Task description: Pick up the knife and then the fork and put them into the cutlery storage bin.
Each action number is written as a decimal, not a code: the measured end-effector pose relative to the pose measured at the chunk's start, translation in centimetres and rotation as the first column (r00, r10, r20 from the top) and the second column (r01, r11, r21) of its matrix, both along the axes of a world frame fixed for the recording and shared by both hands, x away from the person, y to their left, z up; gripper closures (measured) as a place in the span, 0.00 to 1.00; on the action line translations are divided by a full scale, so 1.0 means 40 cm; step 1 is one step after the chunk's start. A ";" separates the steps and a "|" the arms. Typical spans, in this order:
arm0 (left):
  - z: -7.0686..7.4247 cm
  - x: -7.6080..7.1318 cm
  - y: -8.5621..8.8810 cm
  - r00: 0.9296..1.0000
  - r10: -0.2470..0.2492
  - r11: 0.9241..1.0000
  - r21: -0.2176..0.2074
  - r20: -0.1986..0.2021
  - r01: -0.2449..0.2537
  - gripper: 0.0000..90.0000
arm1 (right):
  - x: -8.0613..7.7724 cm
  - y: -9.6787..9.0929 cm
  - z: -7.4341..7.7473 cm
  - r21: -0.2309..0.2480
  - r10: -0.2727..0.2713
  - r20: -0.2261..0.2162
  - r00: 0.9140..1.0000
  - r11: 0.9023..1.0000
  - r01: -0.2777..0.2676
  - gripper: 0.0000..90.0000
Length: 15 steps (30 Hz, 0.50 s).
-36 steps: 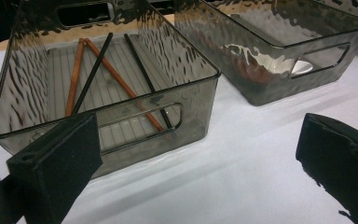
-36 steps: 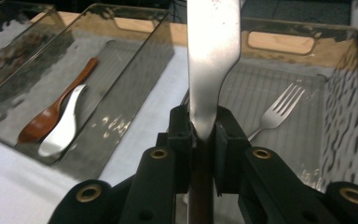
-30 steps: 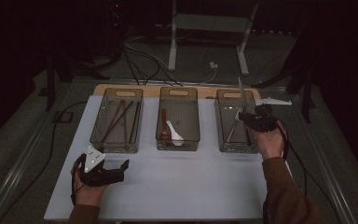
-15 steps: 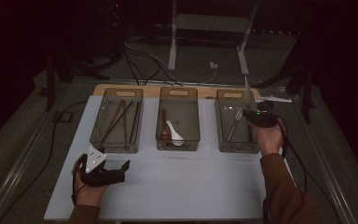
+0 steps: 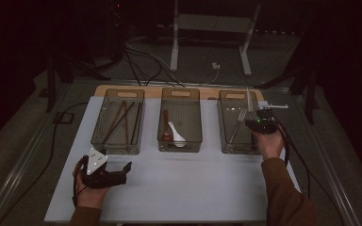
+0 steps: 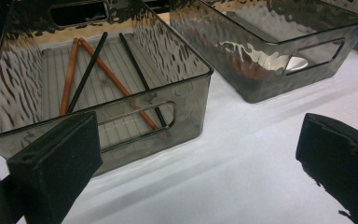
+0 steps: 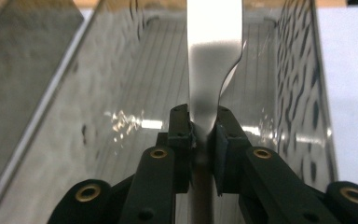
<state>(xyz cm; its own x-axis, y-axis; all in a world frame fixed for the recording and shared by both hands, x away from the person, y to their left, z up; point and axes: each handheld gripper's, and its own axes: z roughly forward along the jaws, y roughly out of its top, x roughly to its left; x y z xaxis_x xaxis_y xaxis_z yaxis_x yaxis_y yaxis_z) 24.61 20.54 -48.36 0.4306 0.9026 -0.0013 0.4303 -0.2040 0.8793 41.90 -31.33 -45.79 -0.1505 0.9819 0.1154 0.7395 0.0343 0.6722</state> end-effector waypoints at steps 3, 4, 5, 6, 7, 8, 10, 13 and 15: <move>-0.001 0.001 -0.001 1.000 -0.002 1.000 0.002 -0.003 0.002 0.01 | 0.005 0.001 -0.015 -0.011 0.001 -0.051 0.999 1.000 -0.001 0.89; -0.001 0.001 -0.002 1.000 -0.002 1.000 0.002 -0.003 0.002 0.01 | 0.005 0.002 -0.020 -0.020 -0.003 -0.063 0.998 1.000 0.002 0.89; -0.001 0.001 -0.002 1.000 -0.001 1.000 0.003 -0.003 0.001 0.01 | 0.004 0.001 -0.022 -0.017 -0.006 -0.056 0.998 1.000 0.005 0.88; -0.001 0.001 -0.002 1.000 -0.001 1.000 0.002 -0.002 0.001 0.01 | 0.003 0.001 -0.023 -0.014 -0.015 -0.053 0.998 1.000 0.015 0.88; -0.001 0.001 -0.001 1.000 0.000 1.000 0.002 -0.003 0.000 0.01 | 0.003 0.000 -0.023 -0.011 -0.020 -0.054 0.998 1.000 0.019 0.88; -0.001 0.001 0.000 1.000 0.001 1.000 0.003 -0.004 -0.001 0.01 | 0.003 0.000 -0.022 -0.008 -0.019 -0.057 0.998 1.000 0.019 0.87; -0.001 0.001 0.001 1.000 0.005 1.000 0.001 -0.004 -0.005 0.01 | 0.001 -0.001 -0.017 0.002 -0.009 -0.045 0.999 1.000 0.009 0.73; 0.001 0.001 0.003 1.000 0.007 1.000 -0.001 -0.002 -0.007 0.01 | -0.010 -0.002 -0.005 0.012 0.003 -0.005 1.000 1.000 -0.003 0.62; 0.002 0.001 0.004 1.000 0.010 1.000 0.000 0.002 -0.010 0.01 | -0.018 -0.003 0.004 0.037 0.019 0.018 1.000 0.999 -0.019 0.56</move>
